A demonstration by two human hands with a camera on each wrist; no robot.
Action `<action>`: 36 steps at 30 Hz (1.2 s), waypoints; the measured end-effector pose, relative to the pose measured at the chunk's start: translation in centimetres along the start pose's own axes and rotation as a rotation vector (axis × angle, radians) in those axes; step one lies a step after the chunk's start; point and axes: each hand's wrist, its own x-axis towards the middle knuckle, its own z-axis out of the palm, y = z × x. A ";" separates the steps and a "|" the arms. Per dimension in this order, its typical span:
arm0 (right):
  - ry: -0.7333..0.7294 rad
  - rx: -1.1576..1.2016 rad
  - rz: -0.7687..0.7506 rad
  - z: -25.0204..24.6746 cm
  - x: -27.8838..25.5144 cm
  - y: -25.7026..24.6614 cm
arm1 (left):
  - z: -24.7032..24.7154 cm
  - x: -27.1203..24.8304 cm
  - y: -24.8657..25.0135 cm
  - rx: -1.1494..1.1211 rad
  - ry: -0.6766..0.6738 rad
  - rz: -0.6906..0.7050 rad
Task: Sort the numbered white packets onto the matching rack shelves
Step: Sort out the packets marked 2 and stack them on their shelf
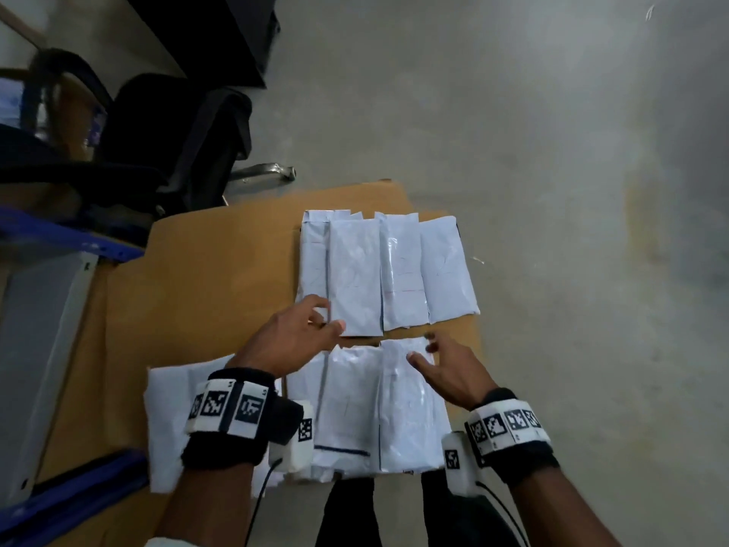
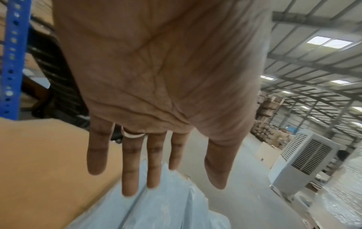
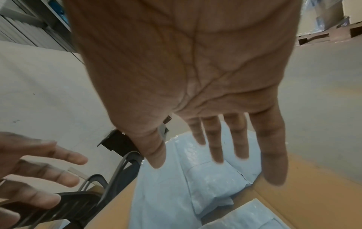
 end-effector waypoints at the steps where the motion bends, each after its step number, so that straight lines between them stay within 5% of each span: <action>1: 0.015 -0.008 0.011 -0.1 2.0 0.2 | 0.5 1.8 -0.1 -0.014 0.021 -0.025; 11: 0.272 -0.201 -0.120 2.3 15.3 0.5 | 8.3 16.4 -2.9 0.080 0.612 -0.137; 26: 0.495 -0.183 -0.255 7.5 17.5 1.2 | 8.7 18.2 -6.0 -0.098 1.010 0.027; 30: 0.513 -0.262 -0.259 7.4 17.8 0.8 | 8.4 19.1 -7.1 0.038 0.985 -0.051; 36: 0.473 -0.243 -0.288 7.2 18.3 1.6 | 10.6 18.2 -8.3 0.093 0.692 -0.021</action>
